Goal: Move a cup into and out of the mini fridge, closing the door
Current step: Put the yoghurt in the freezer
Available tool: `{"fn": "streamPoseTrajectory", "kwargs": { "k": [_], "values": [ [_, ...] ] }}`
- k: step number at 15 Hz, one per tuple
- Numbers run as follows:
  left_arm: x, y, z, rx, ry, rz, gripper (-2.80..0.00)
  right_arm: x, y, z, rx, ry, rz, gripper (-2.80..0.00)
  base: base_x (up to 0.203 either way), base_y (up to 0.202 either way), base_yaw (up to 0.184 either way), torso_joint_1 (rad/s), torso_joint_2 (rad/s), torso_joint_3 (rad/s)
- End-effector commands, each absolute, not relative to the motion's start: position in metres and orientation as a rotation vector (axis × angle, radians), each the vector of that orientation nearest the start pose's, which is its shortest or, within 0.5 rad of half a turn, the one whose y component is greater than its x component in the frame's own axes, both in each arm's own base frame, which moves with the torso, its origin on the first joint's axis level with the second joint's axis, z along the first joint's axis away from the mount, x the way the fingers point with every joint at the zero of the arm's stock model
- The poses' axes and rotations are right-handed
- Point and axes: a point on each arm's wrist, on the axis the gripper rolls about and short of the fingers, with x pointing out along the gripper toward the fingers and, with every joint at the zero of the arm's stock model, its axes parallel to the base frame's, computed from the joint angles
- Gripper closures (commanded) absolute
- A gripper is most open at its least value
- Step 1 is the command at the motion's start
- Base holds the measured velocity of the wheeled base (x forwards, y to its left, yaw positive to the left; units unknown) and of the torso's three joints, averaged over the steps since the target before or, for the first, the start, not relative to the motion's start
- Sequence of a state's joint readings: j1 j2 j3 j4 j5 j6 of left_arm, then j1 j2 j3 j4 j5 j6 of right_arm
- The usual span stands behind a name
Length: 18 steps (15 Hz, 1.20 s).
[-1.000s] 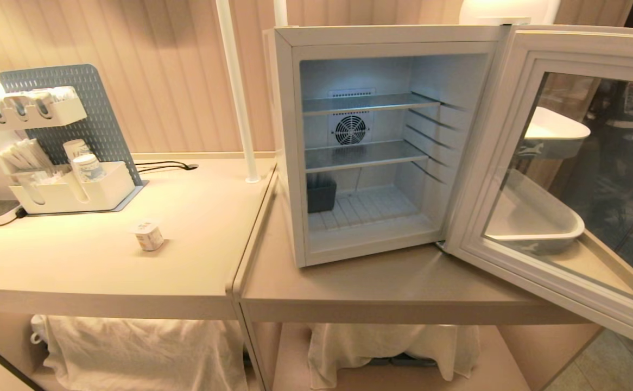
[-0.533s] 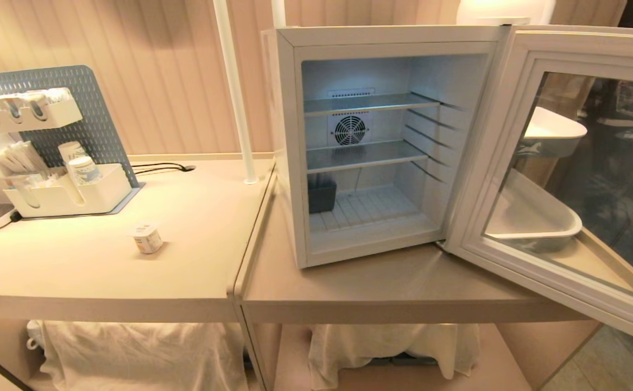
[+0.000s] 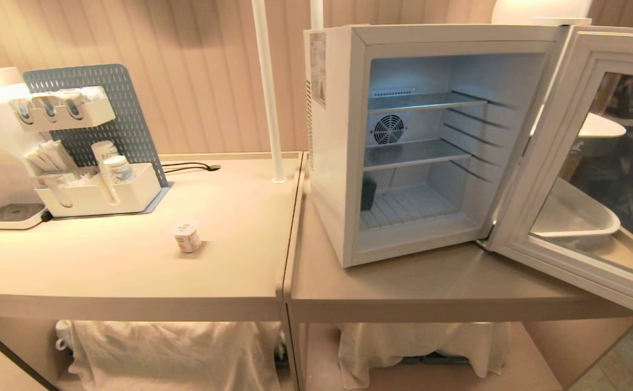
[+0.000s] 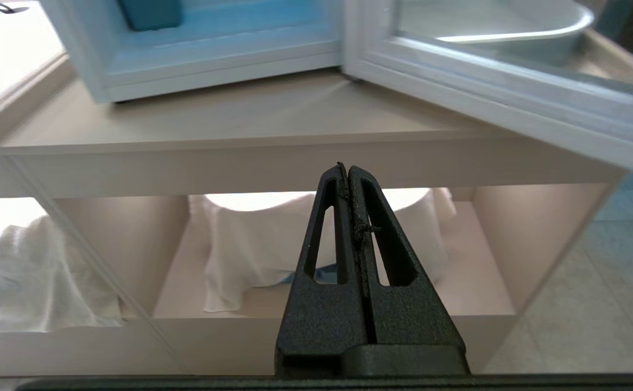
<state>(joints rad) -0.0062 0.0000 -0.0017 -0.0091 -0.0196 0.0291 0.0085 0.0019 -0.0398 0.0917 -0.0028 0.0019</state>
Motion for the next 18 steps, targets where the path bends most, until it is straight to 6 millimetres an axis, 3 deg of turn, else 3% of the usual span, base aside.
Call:
{"fn": "streamPoseTrajectory", "kwargs": {
  "k": [1,18],
  "values": [
    [-0.0228,-0.0003,0.0769,0.029,-0.010,-0.026,0.00,-0.0258,-0.0003,0.0771,0.003,0.055,0.006,0.00,0.000,0.195,0.002,-0.001,0.00,0.002],
    [-0.0228,-0.0003,0.0767,0.029,-0.008,-0.026,0.00,-0.0258,-0.0003,0.0771,0.003,0.055,0.006,0.00,0.000,0.192,0.001,0.002,0.00,0.002]
  ]
}}
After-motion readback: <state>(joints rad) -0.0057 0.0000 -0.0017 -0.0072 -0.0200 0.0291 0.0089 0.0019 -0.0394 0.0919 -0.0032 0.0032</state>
